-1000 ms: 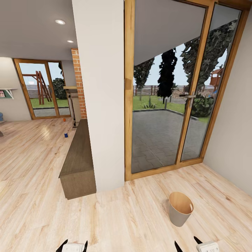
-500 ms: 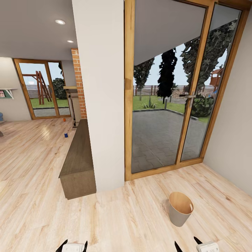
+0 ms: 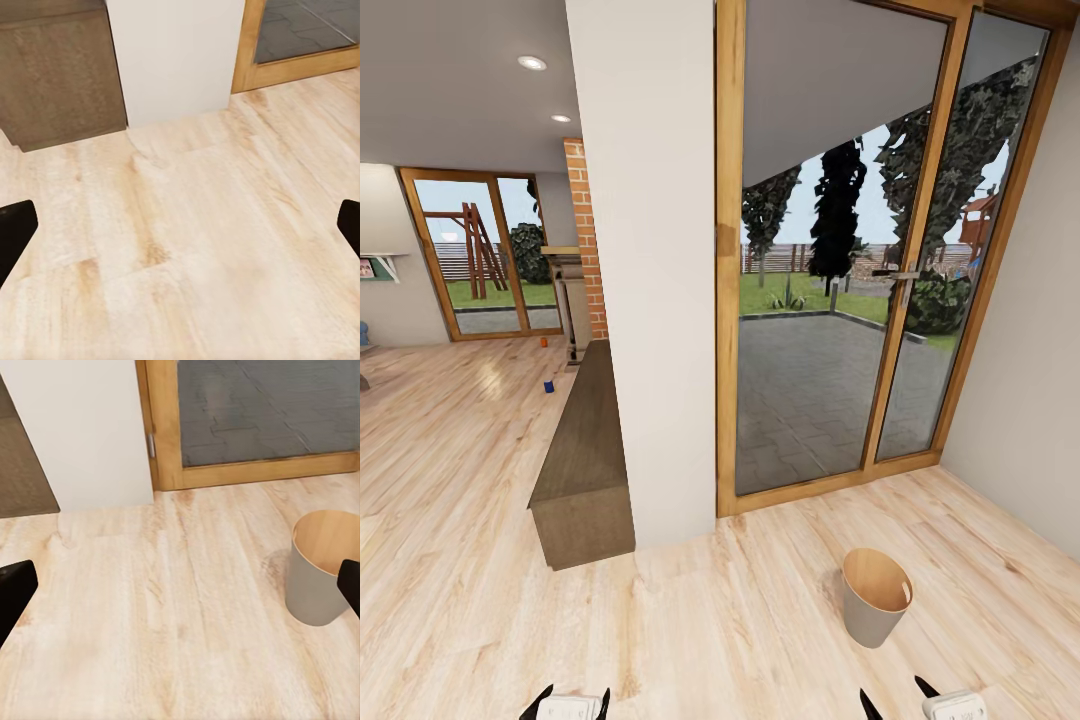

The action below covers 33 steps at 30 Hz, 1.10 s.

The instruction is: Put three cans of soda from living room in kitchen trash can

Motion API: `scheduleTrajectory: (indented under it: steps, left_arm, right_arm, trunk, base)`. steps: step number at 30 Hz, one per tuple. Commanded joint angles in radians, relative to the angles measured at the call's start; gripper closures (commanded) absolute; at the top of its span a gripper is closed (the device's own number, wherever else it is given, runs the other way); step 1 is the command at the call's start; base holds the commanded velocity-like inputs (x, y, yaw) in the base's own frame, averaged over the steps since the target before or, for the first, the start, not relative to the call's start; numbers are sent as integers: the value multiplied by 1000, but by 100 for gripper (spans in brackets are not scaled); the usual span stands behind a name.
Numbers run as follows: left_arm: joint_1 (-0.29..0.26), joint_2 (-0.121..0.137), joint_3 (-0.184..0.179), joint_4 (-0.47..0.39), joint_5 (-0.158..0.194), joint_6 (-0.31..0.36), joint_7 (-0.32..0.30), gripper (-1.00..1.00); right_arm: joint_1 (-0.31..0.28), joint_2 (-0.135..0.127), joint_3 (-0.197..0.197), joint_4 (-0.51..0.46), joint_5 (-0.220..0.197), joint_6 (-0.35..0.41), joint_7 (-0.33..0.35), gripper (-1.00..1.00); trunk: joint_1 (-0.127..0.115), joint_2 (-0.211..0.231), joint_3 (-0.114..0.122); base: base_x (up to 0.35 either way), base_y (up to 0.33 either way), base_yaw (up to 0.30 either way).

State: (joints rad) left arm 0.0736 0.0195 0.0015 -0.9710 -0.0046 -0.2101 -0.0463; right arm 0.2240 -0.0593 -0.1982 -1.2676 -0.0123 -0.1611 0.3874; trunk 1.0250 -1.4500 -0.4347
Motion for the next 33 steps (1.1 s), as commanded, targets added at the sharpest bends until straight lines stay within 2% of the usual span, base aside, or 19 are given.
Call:
scheduleTrajectory:
  steps: [1, 33]
  left_arm:
    - [0, 0, 0, 0, 0, 0, 0, -100]
    - [0, -1, -3, 0, 0, 0, 3, -100]
  right_arm:
    - [0, 0, 0, 0, 0, 0, 0, -100]
    - [0, -2, -6, 0, 0, 1, 1, -100]
  trunk:
    - [0, 0, 0]
    - [0, 0, 0]
  base:
    - [0, 0, 0]
    - [0, 0, 0]
